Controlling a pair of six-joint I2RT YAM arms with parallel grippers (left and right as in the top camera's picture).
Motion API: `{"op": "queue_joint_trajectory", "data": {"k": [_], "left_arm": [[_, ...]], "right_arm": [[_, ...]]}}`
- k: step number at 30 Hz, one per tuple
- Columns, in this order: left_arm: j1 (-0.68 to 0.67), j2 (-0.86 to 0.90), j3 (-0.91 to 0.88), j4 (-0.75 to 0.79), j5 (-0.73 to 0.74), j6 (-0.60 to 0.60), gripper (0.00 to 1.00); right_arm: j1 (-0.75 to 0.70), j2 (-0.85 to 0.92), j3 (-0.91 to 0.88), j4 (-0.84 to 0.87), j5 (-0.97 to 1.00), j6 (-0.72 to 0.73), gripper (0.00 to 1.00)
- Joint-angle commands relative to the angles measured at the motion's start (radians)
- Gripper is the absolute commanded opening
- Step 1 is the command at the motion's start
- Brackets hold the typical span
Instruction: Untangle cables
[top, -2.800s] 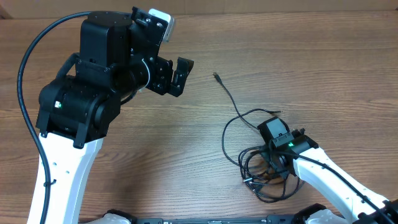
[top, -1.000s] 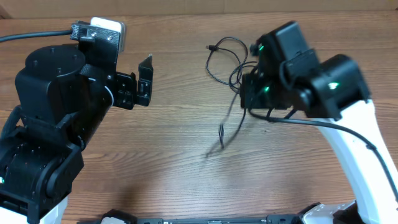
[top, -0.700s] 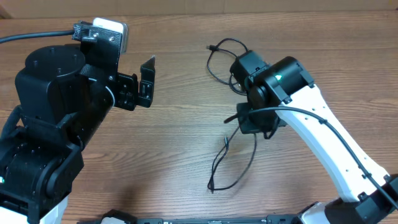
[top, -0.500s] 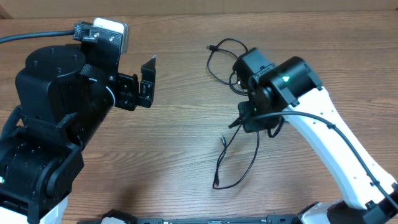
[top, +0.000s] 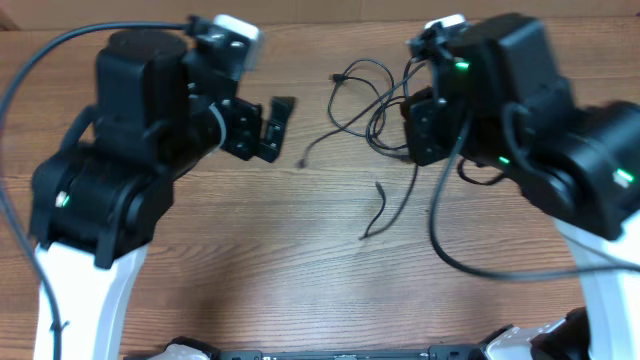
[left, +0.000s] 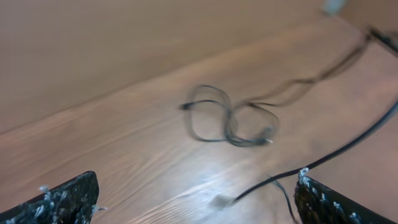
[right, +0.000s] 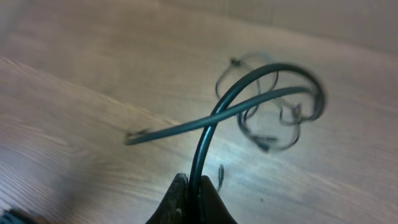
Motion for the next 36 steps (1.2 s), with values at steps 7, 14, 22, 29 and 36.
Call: {"op": "queue_joint_trajectory", "data": {"k": [7,14,22,29,36], "left_arm": [[0.004,0.114,0.008,-0.13,0.66,0.604,1.0],[0.004,0.123,0.008,-0.28,0.724,0.863,1.0],[0.003,0.124,0.008,-0.391,0.83,1.028,1.0],[0.003,0.135,0.008,-0.383,0.833,1.029,1.0],[-0.002,0.209,0.008,-0.371,0.834,1.044,1.0]], "right_arm": [[-0.007,-0.026,0.086,-0.071,0.006,-0.024,0.04],[-0.007,-0.026,0.087,-0.076,0.006,-0.024,0.04],[-0.007,-0.026,0.087,-0.075,0.01,-0.024,0.04],[-0.007,-0.026,0.087,-0.076,0.01,-0.024,0.04],[-0.007,-0.027,0.087,-0.076,0.008,-0.024,0.04]]}}
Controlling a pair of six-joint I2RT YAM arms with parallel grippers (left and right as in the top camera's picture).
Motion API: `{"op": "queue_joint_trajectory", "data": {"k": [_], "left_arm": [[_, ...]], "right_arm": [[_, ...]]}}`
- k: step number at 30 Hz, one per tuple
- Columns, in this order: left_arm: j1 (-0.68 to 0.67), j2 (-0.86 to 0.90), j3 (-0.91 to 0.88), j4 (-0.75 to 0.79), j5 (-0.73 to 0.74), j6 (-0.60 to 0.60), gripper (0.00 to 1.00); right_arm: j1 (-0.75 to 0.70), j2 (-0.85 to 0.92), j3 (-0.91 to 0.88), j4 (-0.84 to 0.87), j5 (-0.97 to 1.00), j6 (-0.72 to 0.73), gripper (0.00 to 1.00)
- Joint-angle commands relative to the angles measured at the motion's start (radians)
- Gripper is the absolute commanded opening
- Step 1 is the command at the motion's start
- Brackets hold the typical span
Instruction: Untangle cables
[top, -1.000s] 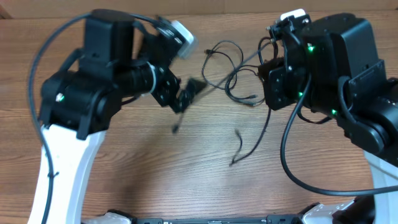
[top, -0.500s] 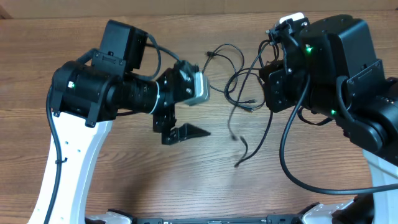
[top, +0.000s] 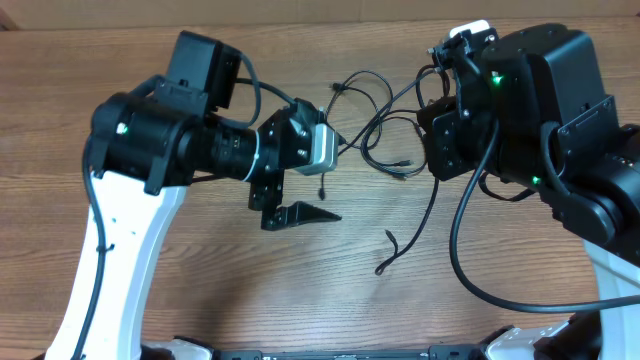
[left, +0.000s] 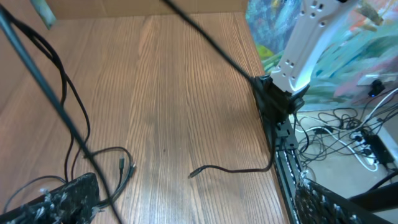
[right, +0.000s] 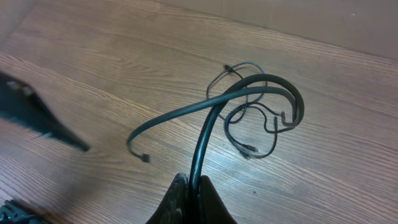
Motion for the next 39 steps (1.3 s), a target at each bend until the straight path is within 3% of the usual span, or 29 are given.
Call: {"op": "queue_joint_trajectory", "data": {"k": [1,7,13,15,17,21,23,25,26,33,39], "left_arm": [[-0.003,0.065,0.008,0.015,0.037,0.048,1.0],[-0.009,0.134,0.008,0.049,0.067,0.047,0.99],[-0.025,0.16,0.008,0.079,0.093,0.047,0.9],[-0.034,0.161,0.008,0.09,0.093,0.047,0.8],[-0.043,0.163,0.008,0.097,0.093,0.047,0.62],[-0.058,0.168,0.008,0.106,0.092,0.047,0.58],[-0.064,0.172,0.008,0.113,0.09,0.047,0.45],[-0.068,0.177,0.008,0.115,0.09,0.047,0.4],[-0.07,0.18,0.008,0.116,0.089,0.047,0.04],[-0.053,0.18,0.01,0.138,0.064,-0.042,0.04],[0.024,0.14,0.055,0.152,-0.095,-0.254,0.04]], "right_arm": [[-0.003,-0.008,0.017,0.005,0.005,-0.005,0.04],[-0.002,-0.008,0.018,0.005,0.005,-0.005,0.04],[-0.002,-0.008,0.018,0.005,0.005,-0.005,0.04],[-0.002,-0.008,0.018,0.005,0.005,-0.005,0.04],[-0.002,-0.008,0.018,0.005,0.002,-0.005,0.04],[-0.002,-0.008,0.018,0.005,0.001,-0.005,0.04],[-0.002,-0.008,0.017,0.005,0.001,-0.005,0.04],[-0.002,-0.008,0.018,0.005,-0.004,-0.005,0.04],[-0.002,-0.008,0.018,0.005,-0.01,-0.005,0.04],[-0.003,-0.012,0.018,0.005,-0.013,-0.005,0.04],[-0.003,-0.027,0.018,0.005,-0.013,-0.006,0.04]]}}
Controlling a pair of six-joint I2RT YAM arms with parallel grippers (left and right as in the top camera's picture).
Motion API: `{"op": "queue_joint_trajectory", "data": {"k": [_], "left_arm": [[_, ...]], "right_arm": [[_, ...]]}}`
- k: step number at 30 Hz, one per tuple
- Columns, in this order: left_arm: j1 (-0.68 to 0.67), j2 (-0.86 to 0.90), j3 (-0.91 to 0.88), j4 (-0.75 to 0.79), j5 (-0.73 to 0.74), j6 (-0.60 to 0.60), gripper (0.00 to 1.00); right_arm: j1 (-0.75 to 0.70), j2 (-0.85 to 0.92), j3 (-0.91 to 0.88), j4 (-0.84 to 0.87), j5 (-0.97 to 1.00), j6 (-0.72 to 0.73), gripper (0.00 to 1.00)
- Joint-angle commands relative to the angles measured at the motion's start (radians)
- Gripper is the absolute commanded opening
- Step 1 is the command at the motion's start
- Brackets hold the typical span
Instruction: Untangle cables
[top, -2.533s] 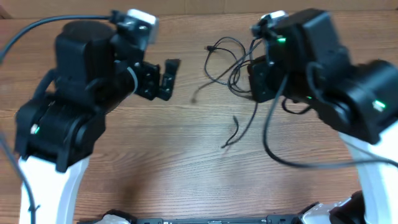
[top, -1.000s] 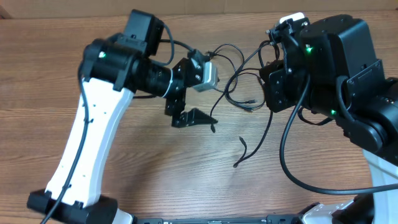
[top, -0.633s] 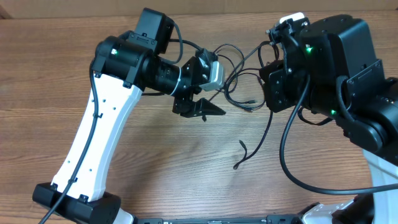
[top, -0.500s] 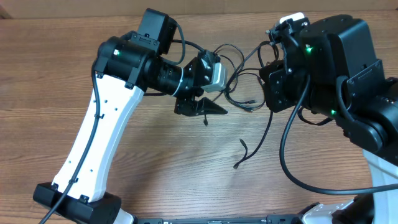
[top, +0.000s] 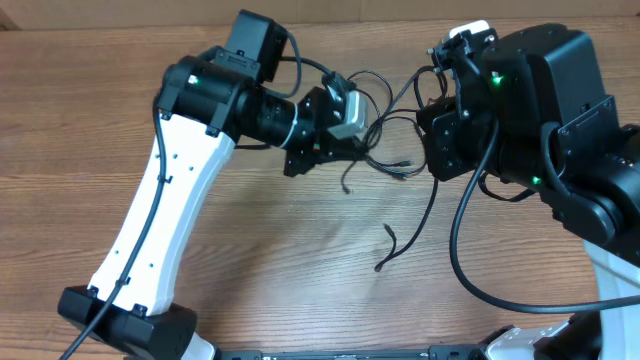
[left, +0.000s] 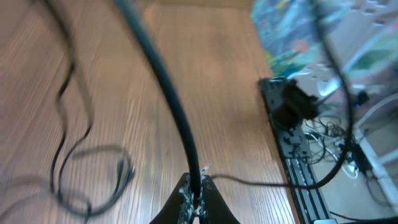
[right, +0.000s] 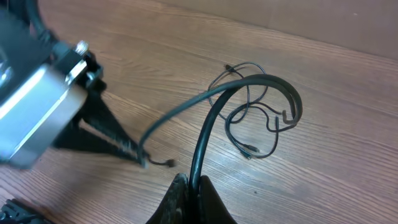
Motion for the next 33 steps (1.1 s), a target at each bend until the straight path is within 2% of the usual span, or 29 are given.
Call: {"op": "queue_joint_trajectory", "data": {"k": [1,6,9,13,19,25,29,33], "left_arm": [[0.064,-0.047,0.069,0.005,-0.135,-0.191,0.04],[0.233,-0.108,0.151,0.071,-0.279,-0.486,0.04],[0.374,-0.145,0.162,0.101,-0.28,-0.6,0.04],[0.591,-0.178,0.162,0.085,-0.276,-0.715,0.04],[0.84,-0.201,0.162,0.004,-0.273,-0.76,0.05],[1.034,-0.221,0.162,-0.016,-0.273,-0.822,0.04],[1.138,-0.25,0.162,-0.02,-0.276,-0.83,0.04],[1.187,-0.273,0.162,-0.019,-0.278,-0.836,0.04]], "right_arm": [[-0.003,-0.029,0.018,0.005,-0.003,-0.005,0.04],[-0.011,-0.031,0.018,0.005,0.122,-0.004,0.04],[-0.061,-0.044,0.018,0.009,0.137,0.01,0.04],[-0.208,-0.096,0.018,0.045,0.121,0.053,0.04],[-0.447,-0.183,0.018,0.095,0.094,0.053,0.04],[-0.675,-0.228,0.018,0.149,0.003,0.075,0.04],[-0.823,-0.222,0.017,0.171,-0.176,0.048,0.04],[-0.901,-0.192,0.017,0.168,-0.217,0.048,0.04]]}}
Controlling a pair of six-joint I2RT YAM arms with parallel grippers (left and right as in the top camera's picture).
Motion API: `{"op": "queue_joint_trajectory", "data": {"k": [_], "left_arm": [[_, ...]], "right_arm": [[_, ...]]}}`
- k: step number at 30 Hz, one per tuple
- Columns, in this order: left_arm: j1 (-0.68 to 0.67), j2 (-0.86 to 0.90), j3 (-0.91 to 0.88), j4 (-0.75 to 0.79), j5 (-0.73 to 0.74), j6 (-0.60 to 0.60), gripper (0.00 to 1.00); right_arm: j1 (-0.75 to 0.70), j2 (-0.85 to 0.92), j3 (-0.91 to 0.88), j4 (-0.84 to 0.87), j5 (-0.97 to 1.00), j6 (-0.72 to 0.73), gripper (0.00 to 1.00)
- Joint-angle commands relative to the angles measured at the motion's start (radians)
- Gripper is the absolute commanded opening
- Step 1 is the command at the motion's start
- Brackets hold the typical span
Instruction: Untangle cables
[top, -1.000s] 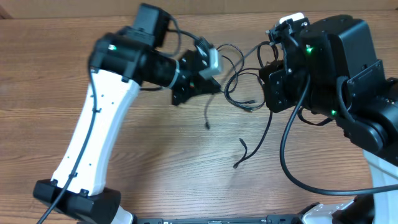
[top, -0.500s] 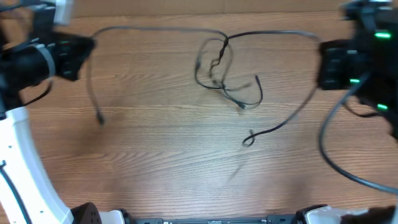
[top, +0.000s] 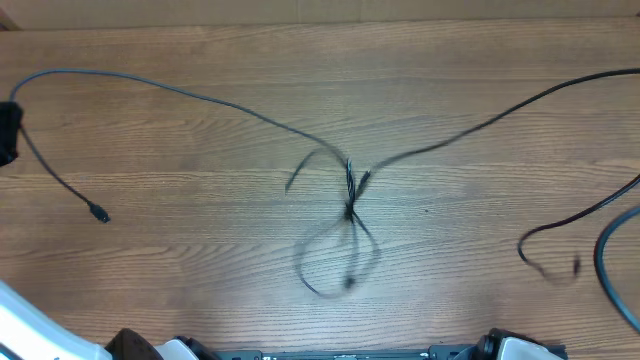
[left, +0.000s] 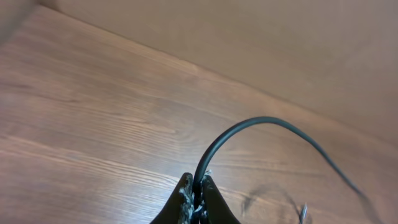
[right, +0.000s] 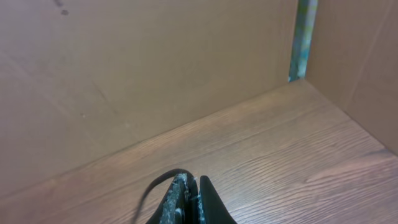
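A grey cable (top: 200, 97) stretches from the table's left edge to the middle, and its plug end (top: 100, 214) lies at the left. From the right edge a black cable (top: 480, 122) runs in to meet it. They cross at a tight knot (top: 349, 185), with a thin cable loop (top: 335, 265) below it. My left gripper (left: 194, 186) is shut on a black cable (left: 249, 123) that arcs to the right. My right gripper (right: 189, 188) is shut on a cable (right: 154, 185). The overhead view shows only a dark bit of the left arm (top: 6, 132); the right gripper is outside it.
Cardboard walls (right: 124, 74) stand behind the wooden table (top: 200, 260). A loose curled cable end (top: 545, 262) lies at the right. A thick cable (top: 608, 272) curves at the lower right edge. A white arm link (top: 30, 335) shows at the bottom left.
Both arms stood over the middle of the table, each shut on a cable. Now they are at opposite edges, and the cables are stretched out with the tangle drawn into a small central knot.
At first my right gripper held a thick cable above the tangle while my left was open to its left. The left then stood open closer to the tangle, and after that was shut on a cable there. Now both grippers are far apart with the cables taut.
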Motion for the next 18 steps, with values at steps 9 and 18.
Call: {"op": "queue_joint_trajectory", "data": {"k": [9,18], "left_arm": [[0.029,-0.047,0.015,0.015,-0.095,-0.062,0.04],[0.029,-0.052,0.015,0.021,-0.008,-0.06,0.04]], "right_arm": [[-0.072,0.111,0.013,0.011,-0.096,-0.004,0.04],[-0.072,0.117,0.013,0.045,-0.186,-0.034,0.04]]}}
